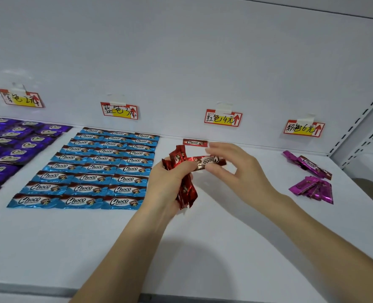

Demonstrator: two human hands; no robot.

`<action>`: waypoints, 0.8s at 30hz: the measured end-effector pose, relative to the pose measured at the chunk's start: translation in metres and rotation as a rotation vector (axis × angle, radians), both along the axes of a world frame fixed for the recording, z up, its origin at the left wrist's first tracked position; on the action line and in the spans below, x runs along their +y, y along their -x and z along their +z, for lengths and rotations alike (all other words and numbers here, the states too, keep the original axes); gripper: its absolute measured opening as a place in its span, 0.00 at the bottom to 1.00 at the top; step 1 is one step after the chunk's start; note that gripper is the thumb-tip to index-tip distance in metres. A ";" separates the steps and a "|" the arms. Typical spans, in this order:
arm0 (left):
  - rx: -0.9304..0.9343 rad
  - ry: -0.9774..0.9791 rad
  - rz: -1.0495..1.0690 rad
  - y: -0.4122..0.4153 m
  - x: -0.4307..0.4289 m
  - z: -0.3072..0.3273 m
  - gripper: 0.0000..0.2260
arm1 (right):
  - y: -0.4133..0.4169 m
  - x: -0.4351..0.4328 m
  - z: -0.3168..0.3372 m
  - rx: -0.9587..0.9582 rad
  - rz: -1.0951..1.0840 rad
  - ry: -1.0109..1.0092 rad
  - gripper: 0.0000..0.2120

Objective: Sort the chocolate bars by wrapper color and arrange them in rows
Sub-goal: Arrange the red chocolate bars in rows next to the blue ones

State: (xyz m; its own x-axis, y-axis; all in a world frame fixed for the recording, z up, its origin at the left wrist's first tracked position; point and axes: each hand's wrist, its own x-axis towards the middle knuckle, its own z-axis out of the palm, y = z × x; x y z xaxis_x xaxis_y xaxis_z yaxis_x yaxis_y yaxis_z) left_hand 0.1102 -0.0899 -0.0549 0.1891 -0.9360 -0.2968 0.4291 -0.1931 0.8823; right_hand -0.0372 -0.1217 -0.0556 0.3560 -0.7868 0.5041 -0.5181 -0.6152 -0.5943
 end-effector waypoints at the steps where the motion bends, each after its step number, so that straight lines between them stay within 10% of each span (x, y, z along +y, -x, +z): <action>1: -0.008 0.000 0.000 0.000 0.000 0.000 0.07 | 0.002 0.002 0.003 -0.072 -0.025 -0.120 0.12; 12: 0.032 0.051 0.032 0.003 0.001 0.003 0.06 | 0.005 0.010 0.017 -0.974 0.081 -0.950 0.06; 20: -0.017 0.032 -0.046 0.015 0.000 0.014 0.08 | 0.004 -0.008 0.017 -0.934 0.062 -1.003 0.05; 24: 0.099 -0.069 -0.069 0.011 -0.013 0.024 0.06 | 0.028 -0.035 0.025 -0.521 -0.057 -0.840 0.05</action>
